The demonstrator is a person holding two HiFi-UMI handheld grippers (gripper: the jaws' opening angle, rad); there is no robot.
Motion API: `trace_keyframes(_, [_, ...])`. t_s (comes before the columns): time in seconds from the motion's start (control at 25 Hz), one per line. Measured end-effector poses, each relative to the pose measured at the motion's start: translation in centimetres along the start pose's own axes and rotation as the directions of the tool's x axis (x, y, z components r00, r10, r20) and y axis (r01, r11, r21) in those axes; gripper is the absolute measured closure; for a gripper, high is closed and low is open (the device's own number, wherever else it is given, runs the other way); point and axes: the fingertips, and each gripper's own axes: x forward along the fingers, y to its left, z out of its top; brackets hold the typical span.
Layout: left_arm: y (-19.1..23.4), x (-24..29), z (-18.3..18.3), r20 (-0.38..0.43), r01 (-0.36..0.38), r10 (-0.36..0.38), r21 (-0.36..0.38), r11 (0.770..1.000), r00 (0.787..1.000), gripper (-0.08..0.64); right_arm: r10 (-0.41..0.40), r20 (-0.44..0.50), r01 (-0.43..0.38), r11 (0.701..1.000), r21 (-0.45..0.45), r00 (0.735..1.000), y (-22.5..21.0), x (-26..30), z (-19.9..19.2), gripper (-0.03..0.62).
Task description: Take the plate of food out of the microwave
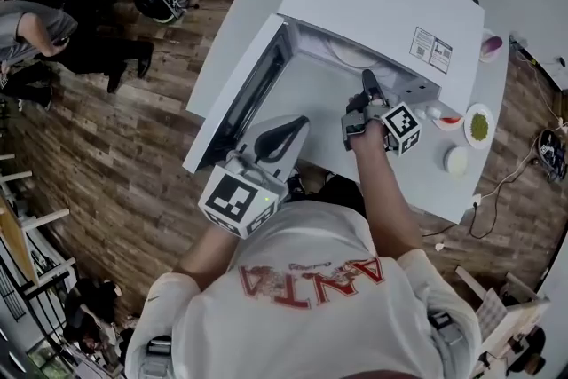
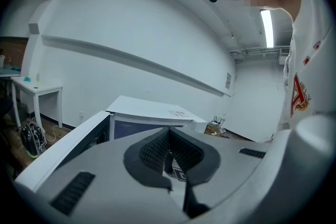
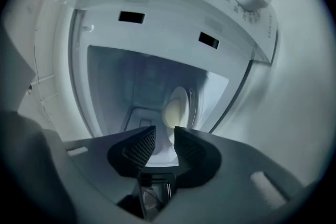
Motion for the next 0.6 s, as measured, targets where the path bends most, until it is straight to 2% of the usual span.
trace_keyframes(0.32, [0.8,0.5,-0.1,-0.018,0.001,-0.001,-0.024,1.0,1.0,0.551,-0.045,0.007,0.044,0.996,0.074,0.999,-1.7,2.1,-0.3,0.497])
trace_keyframes(0.6, [1.4,0.7,-0.8,-0.03,0.003,-0.004,-0.036,0.999,1.0,0.551,-0.065,0.013,0.064,0.993,0.097,0.998,-2.8,3.2,-0.2,0.505])
